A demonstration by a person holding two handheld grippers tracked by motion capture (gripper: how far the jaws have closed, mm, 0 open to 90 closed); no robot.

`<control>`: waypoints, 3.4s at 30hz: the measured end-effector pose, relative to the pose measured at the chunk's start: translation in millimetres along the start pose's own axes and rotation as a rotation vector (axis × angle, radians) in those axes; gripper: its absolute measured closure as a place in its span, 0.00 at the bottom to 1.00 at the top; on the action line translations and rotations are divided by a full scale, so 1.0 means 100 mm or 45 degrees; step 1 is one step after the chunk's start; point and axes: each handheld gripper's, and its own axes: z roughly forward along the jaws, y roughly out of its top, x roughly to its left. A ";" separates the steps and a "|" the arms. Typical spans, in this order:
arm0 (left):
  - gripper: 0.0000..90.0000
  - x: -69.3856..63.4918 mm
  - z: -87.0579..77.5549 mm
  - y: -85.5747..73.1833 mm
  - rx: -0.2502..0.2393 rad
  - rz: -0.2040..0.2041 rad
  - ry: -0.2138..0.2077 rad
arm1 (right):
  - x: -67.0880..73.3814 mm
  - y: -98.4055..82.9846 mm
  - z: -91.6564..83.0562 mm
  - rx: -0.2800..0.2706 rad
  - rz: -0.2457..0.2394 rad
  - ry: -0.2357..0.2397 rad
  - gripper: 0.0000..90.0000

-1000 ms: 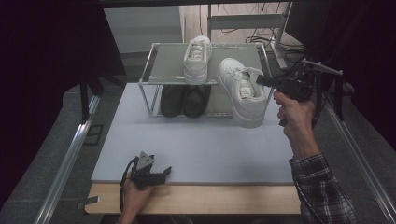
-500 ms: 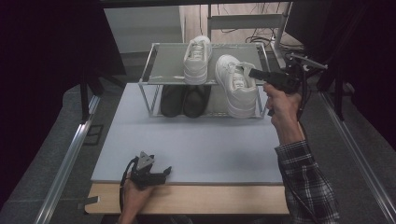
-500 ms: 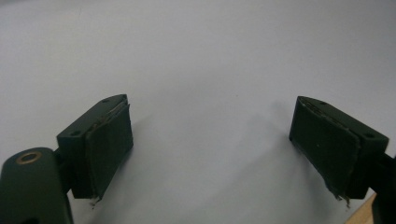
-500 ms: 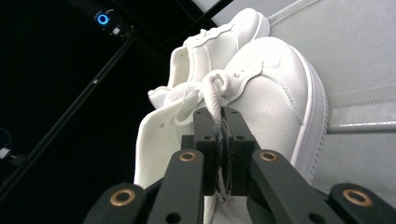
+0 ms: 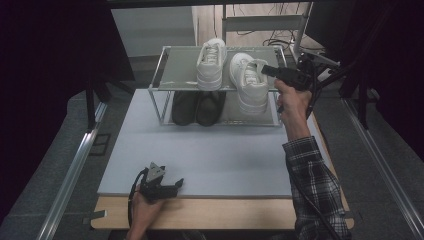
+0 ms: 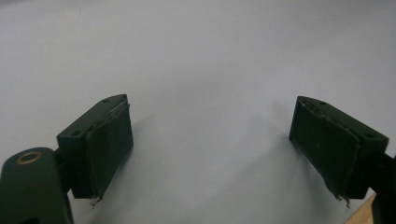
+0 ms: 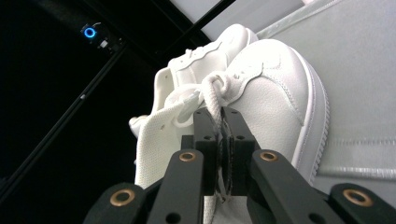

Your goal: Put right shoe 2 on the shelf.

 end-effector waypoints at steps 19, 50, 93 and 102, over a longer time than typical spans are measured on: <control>0.14 0.00 0.00 0.00 0.000 0.001 0.001 | 0.02 0.07 0.26 -0.017 -0.068 -0.045 0.75; 0.14 0.00 0.00 0.00 -0.002 0.002 0.001 | 0.03 -0.13 -0.30 0.004 -0.285 0.014 0.80; 0.14 0.00 0.00 0.00 0.000 0.004 0.001 | -0.16 -0.77 -0.13 0.158 -0.301 0.128 1.00; 0.14 0.00 0.00 0.00 0.000 0.000 0.001 | -0.11 -0.75 0.08 0.159 -0.298 0.084 1.00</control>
